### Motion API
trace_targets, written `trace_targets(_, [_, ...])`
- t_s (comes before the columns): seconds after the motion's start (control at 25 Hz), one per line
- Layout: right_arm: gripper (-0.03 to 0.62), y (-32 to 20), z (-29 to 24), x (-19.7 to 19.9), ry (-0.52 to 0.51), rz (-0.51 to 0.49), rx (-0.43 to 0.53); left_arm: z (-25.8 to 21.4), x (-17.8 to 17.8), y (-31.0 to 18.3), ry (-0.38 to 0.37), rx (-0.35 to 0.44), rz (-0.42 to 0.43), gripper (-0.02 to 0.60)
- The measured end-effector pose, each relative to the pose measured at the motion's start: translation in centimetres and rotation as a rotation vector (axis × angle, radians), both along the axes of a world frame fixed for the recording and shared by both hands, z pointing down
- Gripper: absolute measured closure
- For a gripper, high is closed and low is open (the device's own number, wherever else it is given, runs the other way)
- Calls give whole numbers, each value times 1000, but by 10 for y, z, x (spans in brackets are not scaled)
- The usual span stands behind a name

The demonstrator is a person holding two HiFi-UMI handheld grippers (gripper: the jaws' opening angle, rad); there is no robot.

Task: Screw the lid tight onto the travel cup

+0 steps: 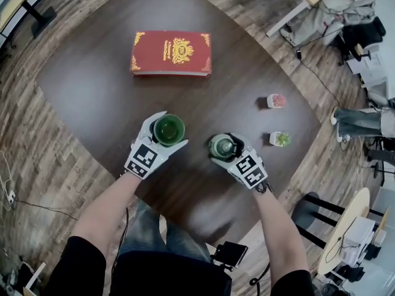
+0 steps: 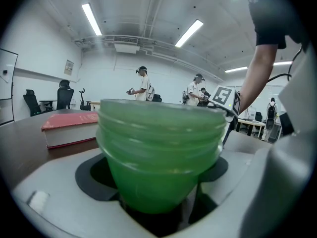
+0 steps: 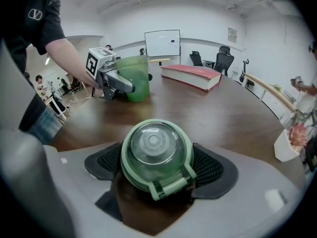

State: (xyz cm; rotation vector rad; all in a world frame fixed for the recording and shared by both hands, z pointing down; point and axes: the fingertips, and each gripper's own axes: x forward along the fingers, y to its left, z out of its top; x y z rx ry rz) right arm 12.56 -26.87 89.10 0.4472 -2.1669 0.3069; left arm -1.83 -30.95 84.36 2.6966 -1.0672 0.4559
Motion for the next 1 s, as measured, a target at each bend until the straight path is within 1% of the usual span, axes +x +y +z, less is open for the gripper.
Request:
trace_targets(0.12, [146, 4, -28, -5, -52, 34, 14, -7, 3, 9, 6, -9, 25, 158])
trace_targets(0.24, [146, 19, -69, -7, -96, 34, 9, -31, 13, 25, 31, -21, 62, 158])
trace_targets(0.32, [146, 33, -103, -10, -109, 7, 14, -54, 23, 38, 34, -28, 106, 156])
trace_targets(0.44, [145, 47, -163, -16, -133, -29, 40, -100, 38, 53, 28, -6, 176, 156])
trace_targets(0.56, [145, 57, -229, -22, -153, -56, 95, -152, 50, 68, 20, 16, 239, 156])
trace_targets(0.72, [146, 73, -321, -32, -214, -89, 166, -219, 62, 94, 12, 17, 320, 156])
trace_targets(0.84, [146, 93, -381, -42, -265, -137, 184, -259, 73, 119, 1, 2, 397, 156])
trace_targets(1.0, [145, 120, -436, -59, -311, -239, 180, -293, 89, 151, -23, -40, 514, 156])
